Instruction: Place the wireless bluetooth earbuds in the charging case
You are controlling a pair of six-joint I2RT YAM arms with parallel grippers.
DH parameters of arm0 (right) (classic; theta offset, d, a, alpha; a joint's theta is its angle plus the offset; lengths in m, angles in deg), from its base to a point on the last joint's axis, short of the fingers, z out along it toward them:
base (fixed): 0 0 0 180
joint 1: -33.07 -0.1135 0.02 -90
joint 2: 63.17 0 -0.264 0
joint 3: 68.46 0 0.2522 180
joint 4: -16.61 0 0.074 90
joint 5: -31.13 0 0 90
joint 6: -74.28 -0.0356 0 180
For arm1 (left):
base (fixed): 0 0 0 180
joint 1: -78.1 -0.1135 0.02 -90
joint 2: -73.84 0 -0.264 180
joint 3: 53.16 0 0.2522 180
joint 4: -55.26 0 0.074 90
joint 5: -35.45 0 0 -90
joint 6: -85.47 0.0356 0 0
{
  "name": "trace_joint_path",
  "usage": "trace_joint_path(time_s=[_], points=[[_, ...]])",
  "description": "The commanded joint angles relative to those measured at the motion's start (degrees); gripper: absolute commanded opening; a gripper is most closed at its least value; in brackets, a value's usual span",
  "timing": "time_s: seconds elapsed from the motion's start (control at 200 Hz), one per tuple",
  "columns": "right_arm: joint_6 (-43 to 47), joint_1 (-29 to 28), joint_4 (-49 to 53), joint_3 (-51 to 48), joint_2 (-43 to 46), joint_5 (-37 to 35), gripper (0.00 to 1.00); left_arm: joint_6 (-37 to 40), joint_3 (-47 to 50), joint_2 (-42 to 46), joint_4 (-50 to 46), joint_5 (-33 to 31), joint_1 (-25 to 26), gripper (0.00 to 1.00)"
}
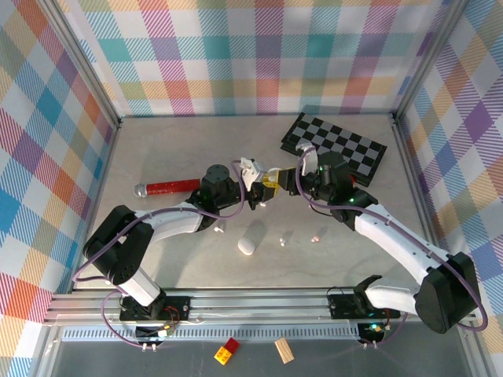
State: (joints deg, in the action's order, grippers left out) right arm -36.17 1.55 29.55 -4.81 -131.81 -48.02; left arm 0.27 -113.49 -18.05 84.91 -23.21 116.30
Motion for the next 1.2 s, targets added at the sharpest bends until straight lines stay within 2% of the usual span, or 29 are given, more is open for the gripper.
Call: trace_joint_path(time_s=[0.0, 0.06, 0.135, 0.285, 0.415, 0.66, 0.83, 0.99, 1.195], points=[[1.1, -0.12, 0.13, -0.19, -0.78, 1.7, 0.22, 1.62, -2.11, 0.58, 1.47, 0.28, 0.49, 0.0], [1.47, -0.12, 0.95, 0.27, -0.98, 1.18, 0.28, 1.54, -2.17, 0.58, 1.82, 0.47, 0.55, 0.0], [1.71, -0.11, 1.01, 0.07, -0.05, -0.43, 0.4, 1.7, -2.09, 0.75, 1.78, 0.52, 0.53, 0.0], [2.28, 0.1, 1.99, 0.3, 2.89, -3.78, 0.58, 1.97, -1.35, 1.11, 1.69, 0.4, 0.48, 0.0], [1.34, 0.93, 0.96, -0.81, 5.03, -4.18, 0.65, 2.49, -0.66, 1.61, 1.21, -0.22, 0.43, 0.0], [1.82, 1.31, -1.28, -4.36, 6.81, -6.57, 0.69, 1.18, 2.57, 3.55, 2.32, -1.51, -2.65, 0.0], [5.3, 0.76, 2.83, -1.96, 2.25, -0.76, 0.69, -0.08, 5.73, 7.0, 2.66, -3.03, -8.54, 0.0], [8.99, -4.41, 7.87, 3.16, -5.21, -1.55, 0.69, -1.27, 6.14, 7.03, 3.76, -3.32, -14.62, 0.0], [7.15, -12.39, 14.82, 12.54, -16.47, -5.39, 0.66, -4.19, 6.14, 7.06, 7.38, -3.65, -23.64, 0.0]])
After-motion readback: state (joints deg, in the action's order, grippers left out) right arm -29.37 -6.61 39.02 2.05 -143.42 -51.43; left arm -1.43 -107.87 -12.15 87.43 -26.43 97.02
